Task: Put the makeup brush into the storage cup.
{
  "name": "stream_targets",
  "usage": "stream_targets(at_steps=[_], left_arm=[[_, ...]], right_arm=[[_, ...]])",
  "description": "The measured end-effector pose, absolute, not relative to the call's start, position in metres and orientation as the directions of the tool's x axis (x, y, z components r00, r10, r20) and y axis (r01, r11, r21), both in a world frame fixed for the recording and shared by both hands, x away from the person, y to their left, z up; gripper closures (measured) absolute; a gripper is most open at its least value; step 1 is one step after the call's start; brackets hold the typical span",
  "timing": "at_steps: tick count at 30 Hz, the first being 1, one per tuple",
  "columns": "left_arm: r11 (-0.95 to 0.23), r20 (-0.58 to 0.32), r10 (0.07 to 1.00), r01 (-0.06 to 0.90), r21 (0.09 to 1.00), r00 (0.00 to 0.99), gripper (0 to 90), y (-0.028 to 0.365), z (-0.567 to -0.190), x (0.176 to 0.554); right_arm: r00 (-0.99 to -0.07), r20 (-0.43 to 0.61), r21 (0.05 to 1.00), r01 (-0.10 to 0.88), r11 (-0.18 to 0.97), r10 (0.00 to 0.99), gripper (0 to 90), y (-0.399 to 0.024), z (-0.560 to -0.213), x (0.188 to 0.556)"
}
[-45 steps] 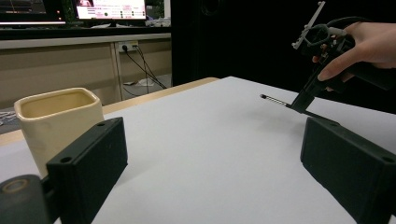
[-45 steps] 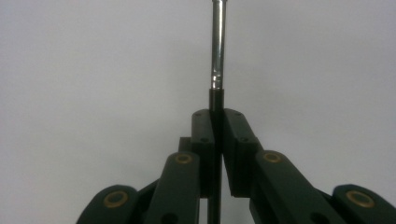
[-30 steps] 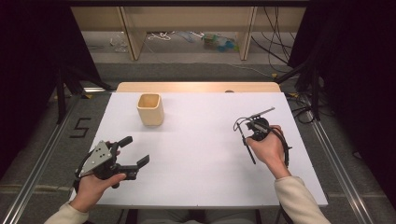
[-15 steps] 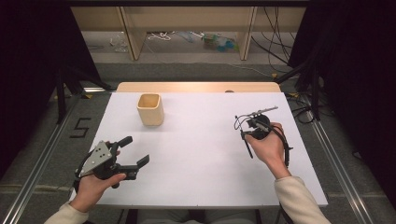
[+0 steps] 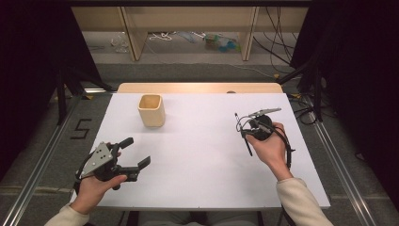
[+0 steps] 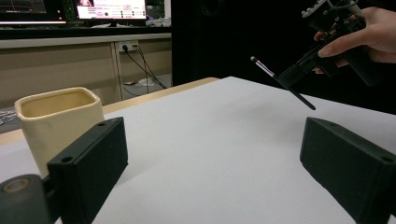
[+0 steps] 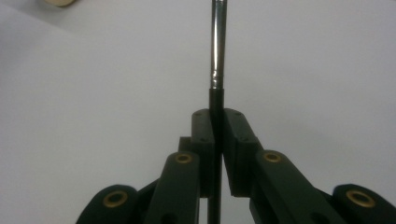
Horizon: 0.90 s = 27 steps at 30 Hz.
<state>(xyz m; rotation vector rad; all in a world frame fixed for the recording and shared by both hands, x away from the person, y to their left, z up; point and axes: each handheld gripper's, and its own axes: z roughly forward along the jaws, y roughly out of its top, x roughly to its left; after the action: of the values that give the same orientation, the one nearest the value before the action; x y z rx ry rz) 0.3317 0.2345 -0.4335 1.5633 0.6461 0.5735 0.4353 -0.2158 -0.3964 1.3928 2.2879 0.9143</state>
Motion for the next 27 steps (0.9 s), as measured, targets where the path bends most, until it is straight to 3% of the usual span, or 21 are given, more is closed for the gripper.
stream_targets(at_steps=[27], left_arm=[[-0.055,-0.013,0.698,0.072,0.996,0.716,7.3,0.2344,-0.4336,0.3316]], right_arm=[[-0.561,0.014,0.77,0.534,0.349,0.828,84.1,-0.2142,-0.3976,0.4339]])
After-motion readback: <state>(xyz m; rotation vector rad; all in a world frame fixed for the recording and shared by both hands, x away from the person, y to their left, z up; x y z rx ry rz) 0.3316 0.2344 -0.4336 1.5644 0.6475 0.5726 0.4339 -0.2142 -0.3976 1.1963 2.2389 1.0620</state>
